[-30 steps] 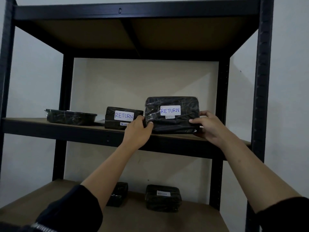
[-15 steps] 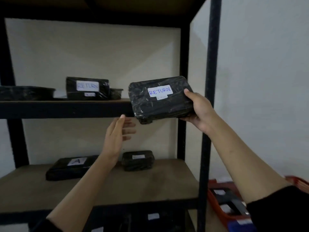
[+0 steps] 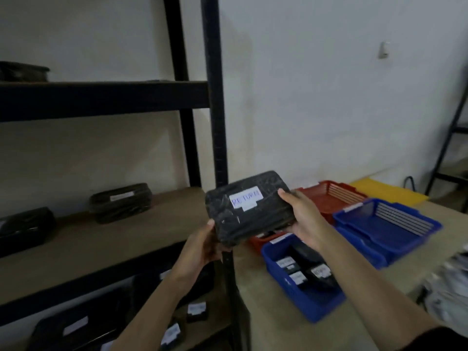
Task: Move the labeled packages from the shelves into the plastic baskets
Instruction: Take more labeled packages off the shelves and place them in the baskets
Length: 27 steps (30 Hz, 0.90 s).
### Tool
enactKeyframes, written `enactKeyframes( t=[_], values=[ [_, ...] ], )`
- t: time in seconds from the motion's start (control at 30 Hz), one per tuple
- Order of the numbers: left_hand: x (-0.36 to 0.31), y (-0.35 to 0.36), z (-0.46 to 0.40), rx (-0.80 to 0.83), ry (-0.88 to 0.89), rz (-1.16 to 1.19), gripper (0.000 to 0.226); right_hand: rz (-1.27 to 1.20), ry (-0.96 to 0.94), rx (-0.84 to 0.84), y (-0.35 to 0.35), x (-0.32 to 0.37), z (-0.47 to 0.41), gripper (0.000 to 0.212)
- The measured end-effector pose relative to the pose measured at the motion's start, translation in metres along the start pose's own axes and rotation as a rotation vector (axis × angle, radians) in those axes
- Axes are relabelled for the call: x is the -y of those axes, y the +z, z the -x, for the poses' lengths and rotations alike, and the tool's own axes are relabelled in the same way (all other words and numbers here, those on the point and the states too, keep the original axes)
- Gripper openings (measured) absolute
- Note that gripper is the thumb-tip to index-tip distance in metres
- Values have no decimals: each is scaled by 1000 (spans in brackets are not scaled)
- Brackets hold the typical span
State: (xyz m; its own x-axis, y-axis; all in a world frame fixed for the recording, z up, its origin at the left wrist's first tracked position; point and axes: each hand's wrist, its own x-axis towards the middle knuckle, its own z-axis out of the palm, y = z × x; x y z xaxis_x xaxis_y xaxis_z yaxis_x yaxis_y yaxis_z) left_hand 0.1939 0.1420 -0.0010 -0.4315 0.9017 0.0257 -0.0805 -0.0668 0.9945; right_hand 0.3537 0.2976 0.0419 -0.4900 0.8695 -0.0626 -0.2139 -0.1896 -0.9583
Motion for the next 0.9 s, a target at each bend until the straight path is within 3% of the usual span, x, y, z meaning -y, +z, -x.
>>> enactKeyframes(
  t=[0.13,0.3,0.63,0.8,0.9],
  values=[
    [43,42,-38,-9,-161,-40,36,7,121,-105,-61,-25,-22,25],
    [79,102,-99,-41,-236,-41,27,40,228,-167,-143,-40,-80,32],
    [134,245,-294,-174,-366,40,22,79,386,-92,-294,-22,-276,25],
    [147,301,-390,-184,-385,-57,32,83,413,-137,-359,-18,-388,28],
    [157,318,-440,-245,-325,-234,29,74,417,-226,-390,-34,-460,38]
  ],
)
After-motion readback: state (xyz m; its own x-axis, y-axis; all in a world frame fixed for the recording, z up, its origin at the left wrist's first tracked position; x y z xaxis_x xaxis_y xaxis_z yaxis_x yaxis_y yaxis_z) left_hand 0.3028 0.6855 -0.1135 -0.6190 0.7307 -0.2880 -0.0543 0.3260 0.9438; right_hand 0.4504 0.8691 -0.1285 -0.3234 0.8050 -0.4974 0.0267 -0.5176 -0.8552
